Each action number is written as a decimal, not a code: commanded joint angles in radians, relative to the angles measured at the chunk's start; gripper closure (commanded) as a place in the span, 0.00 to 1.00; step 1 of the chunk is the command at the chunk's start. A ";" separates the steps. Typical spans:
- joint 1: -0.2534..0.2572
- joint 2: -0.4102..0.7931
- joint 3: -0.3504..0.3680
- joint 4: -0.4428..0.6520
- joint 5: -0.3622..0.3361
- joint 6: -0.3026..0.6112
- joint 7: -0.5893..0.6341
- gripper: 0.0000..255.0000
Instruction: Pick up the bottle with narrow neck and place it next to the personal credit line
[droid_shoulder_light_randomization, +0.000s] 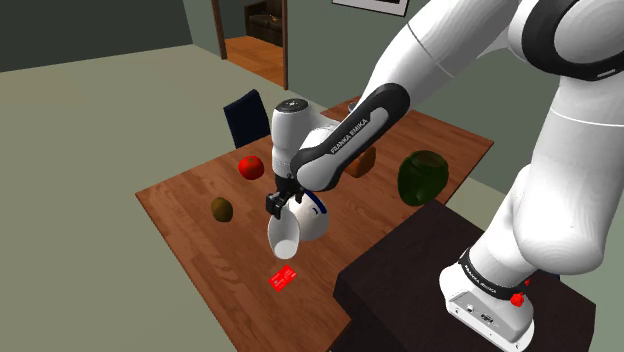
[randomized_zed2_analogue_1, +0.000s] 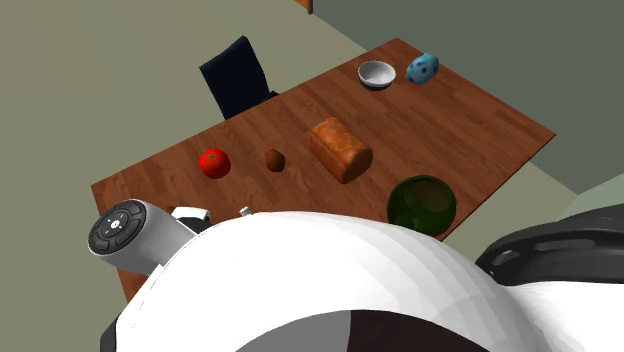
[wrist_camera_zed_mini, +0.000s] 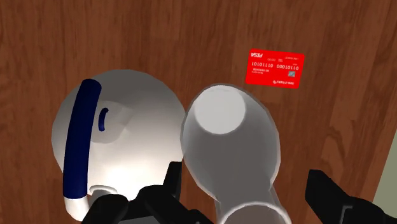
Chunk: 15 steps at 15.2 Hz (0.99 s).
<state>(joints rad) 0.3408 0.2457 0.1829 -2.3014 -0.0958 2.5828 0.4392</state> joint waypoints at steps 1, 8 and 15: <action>0.000 0.000 0.000 0.000 0.000 0.000 0.000 0.00; -0.010 -0.109 0.015 0.009 0.042 -0.115 -0.029 0.00; -0.010 -0.109 0.015 0.009 0.042 -0.115 -0.029 0.00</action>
